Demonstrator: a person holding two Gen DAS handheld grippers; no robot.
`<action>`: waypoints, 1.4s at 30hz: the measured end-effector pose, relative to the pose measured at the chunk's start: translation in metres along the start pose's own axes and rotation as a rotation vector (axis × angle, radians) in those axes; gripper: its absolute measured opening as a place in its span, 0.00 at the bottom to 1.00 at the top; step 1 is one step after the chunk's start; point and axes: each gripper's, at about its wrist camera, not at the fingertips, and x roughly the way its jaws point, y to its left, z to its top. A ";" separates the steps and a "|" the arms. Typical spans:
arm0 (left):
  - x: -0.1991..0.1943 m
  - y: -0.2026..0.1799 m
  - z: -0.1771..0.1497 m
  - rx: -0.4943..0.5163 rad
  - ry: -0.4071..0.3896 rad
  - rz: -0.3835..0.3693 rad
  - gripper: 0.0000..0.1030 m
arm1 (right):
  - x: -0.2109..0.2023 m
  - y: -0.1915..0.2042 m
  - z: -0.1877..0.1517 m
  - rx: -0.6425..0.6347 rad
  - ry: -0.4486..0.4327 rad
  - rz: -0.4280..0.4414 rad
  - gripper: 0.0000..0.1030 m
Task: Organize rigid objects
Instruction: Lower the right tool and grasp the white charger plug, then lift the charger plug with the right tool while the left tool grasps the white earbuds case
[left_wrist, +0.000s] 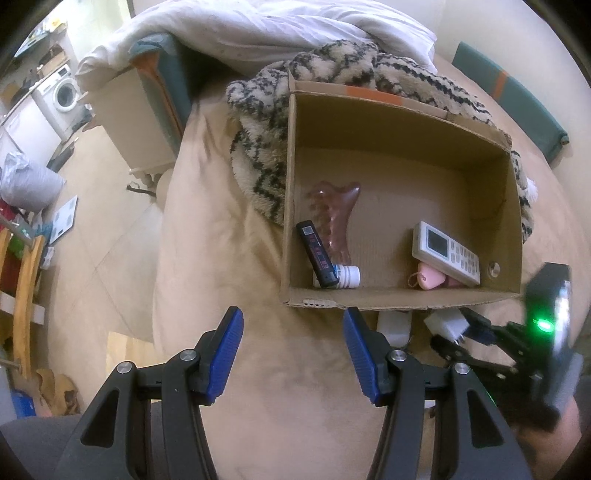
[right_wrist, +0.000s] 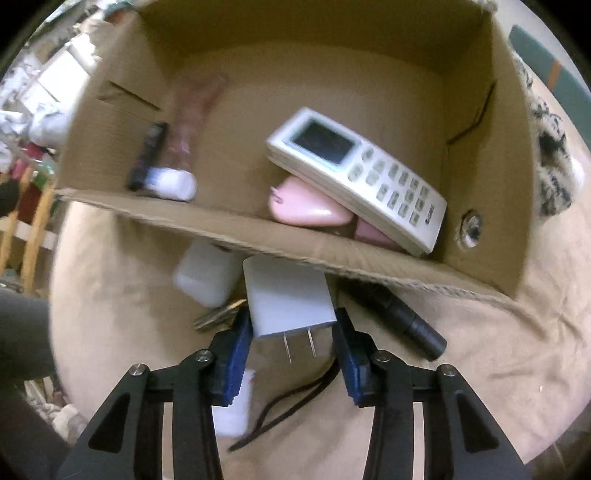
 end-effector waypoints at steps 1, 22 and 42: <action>0.000 0.000 0.000 0.001 0.001 0.000 0.51 | -0.008 0.000 -0.002 0.005 -0.011 0.030 0.44; 0.014 -0.001 -0.007 0.016 0.033 0.045 0.51 | -0.100 -0.023 -0.016 0.034 -0.281 0.158 0.42; 0.076 -0.071 -0.017 0.113 0.211 -0.044 0.51 | -0.146 -0.062 -0.002 0.137 -0.462 0.255 0.42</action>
